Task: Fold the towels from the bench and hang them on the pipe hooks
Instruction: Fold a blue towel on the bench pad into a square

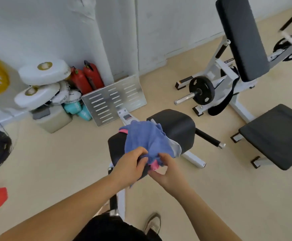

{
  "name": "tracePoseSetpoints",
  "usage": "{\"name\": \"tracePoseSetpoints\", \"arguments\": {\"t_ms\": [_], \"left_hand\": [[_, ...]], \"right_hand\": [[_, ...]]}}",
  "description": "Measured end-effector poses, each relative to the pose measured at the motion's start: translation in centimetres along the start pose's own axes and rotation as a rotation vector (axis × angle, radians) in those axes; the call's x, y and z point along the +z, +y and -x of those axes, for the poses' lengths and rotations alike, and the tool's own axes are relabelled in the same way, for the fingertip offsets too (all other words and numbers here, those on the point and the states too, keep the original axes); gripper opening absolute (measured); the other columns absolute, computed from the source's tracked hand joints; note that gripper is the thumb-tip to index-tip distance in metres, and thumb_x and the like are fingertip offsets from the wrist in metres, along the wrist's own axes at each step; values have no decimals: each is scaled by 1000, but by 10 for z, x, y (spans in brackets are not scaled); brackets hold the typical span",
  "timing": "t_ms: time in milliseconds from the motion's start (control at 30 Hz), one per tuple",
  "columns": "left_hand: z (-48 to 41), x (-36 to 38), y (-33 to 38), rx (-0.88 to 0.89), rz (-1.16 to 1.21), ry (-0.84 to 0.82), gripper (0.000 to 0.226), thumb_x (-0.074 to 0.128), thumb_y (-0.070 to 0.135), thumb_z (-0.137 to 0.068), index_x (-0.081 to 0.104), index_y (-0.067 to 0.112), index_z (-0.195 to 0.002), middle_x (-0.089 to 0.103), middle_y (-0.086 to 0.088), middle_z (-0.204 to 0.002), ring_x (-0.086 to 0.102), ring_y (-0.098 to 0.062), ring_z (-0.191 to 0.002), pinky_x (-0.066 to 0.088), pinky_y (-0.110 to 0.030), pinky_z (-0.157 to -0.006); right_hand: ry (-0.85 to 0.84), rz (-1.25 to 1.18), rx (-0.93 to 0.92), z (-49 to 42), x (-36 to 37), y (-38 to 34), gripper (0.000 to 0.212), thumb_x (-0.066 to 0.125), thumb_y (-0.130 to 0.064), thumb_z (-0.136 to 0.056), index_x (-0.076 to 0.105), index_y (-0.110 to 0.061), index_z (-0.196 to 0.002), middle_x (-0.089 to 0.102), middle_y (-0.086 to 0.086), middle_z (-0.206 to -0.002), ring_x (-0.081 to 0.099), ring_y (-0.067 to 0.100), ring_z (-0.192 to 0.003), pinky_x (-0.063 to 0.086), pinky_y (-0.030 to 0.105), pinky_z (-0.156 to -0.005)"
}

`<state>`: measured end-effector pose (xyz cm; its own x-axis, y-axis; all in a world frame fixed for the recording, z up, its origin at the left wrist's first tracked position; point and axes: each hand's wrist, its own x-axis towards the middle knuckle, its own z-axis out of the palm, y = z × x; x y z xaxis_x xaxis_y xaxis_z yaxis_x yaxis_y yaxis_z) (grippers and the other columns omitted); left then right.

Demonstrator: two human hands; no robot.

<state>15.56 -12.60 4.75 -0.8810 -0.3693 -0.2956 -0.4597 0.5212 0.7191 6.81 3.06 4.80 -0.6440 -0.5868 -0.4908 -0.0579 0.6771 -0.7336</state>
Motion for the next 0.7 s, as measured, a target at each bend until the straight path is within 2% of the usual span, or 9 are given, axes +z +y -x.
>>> {"name": "tracePoseSetpoints", "arguments": {"t_ms": [100, 200, 300, 367, 433, 500, 533, 633, 700], "left_hand": [[32, 3, 34, 3, 115, 81, 7, 56, 30, -101, 61, 35, -104, 65, 17, -87, 63, -1, -85, 44, -13, -73], [51, -3, 52, 36, 143, 175, 9, 61, 29, -99, 68, 29, -105, 69, 15, -90, 64, -4, -88, 49, -16, -77], [69, -16, 59, 34, 214, 143, 11, 71, 29, -93, 68, 33, -103, 70, 12, -87, 66, -6, -81, 52, -16, -72], [80, -26, 57, -8, 185, 78, 24, 79, 29, -85, 67, 36, -105, 65, 12, -79, 61, -4, -70, 49, -15, -65], [86, -35, 49, 4, -36, 92, 14, 75, 22, -84, 69, 28, -94, 57, 11, -72, 54, -6, -66, 43, -18, -62], [95, -47, 40, -33, -178, 148, 10, 66, 16, -87, 67, 24, -81, 51, 13, -79, 52, -7, -71, 43, -27, -65], [100, -54, 35, -70, -192, 176, 11, 64, 16, -88, 69, 24, -82, 53, 12, -84, 54, -9, -75, 47, -31, -68], [114, -75, 25, -49, -20, 246, 19, 62, 8, -88, 71, 25, -89, 65, 12, -88, 62, -10, -83, 54, -31, -77], [122, -88, 28, -41, 142, 252, 27, 58, 4, -89, 69, 29, -90, 70, 12, -87, 64, -8, -80, 56, -26, -74]], "right_hand": [[1, 56, -117, 18, -9, -7, 52, 79, -51, -74, 59, -33, -119, 65, -14, -108, 61, 6, -101, 52, 23, -86], [26, 92, -265, 31, -17, -15, 24, 75, -40, -80, 62, -29, -96, 63, -10, -91, 59, 10, -88, 52, 25, -76], [87, 142, -357, 41, -27, -21, 9, 60, -32, -88, 61, -23, -84, 60, -7, -82, 56, 10, -79, 46, 23, -68], [80, 108, -304, 48, -36, -27, 8, 59, -21, -95, 65, -23, -91, 65, -7, -76, 59, 9, -72, 45, 17, -61], [65, 72, -275, 56, -45, -38, 13, 56, -16, -98, 65, -24, -99, 66, -8, -72, 60, 8, -63, 45, 17, -54], [96, 26, -270, 63, -50, -50, 19, 53, -12, -101, 60, -29, -97, 65, -5, -71, 60, 4, -58, 47, 16, -50], [131, 11, -268, 65, -53, -56, 21, 52, -11, -102, 58, -31, -96, 65, -4, -74, 61, 5, -60, 48, 16, -51], [189, 59, -218, 65, -58, -65, 18, 52, -16, -103, 54, -32, -111, 68, -2, -83, 67, 15, -69, 55, 25, -59], [188, 171, -183, 64, -56, -66, 21, 52, -17, -102, 50, -32, -117, 69, 0, -82, 67, 19, -68, 57, 31, -62]]}}
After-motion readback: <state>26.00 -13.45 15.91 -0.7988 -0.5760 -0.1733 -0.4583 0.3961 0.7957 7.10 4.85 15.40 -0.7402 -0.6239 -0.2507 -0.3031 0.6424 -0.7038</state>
